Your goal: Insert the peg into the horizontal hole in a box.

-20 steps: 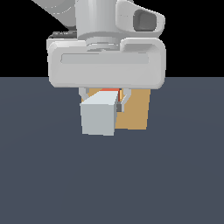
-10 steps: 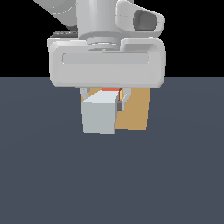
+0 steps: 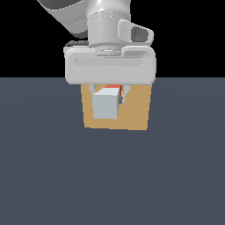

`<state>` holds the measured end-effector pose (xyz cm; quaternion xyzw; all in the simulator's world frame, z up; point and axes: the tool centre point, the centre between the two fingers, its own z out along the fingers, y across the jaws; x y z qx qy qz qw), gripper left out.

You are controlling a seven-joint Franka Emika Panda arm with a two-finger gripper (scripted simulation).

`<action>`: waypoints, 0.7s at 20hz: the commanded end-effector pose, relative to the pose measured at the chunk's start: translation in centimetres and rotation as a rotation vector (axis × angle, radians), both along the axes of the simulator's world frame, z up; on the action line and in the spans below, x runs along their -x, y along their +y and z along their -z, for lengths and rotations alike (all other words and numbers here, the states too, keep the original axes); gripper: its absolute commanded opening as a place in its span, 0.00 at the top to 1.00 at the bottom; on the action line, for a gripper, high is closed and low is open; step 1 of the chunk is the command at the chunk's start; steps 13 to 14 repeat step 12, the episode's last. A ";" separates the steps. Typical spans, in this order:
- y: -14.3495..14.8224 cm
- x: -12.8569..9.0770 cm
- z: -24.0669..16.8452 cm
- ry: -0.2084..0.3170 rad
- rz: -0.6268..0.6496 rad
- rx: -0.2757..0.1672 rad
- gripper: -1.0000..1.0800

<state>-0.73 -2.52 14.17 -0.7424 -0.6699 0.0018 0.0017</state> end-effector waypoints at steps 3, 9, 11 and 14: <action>3.9 -0.5 -0.3 -0.007 -0.001 0.000 1.00; 6.7 -0.9 -0.4 -0.008 -0.001 0.000 1.00; 7.0 -1.0 -0.4 -0.008 -0.001 0.000 1.00; 7.1 -1.0 -0.4 -0.008 -0.001 0.000 1.00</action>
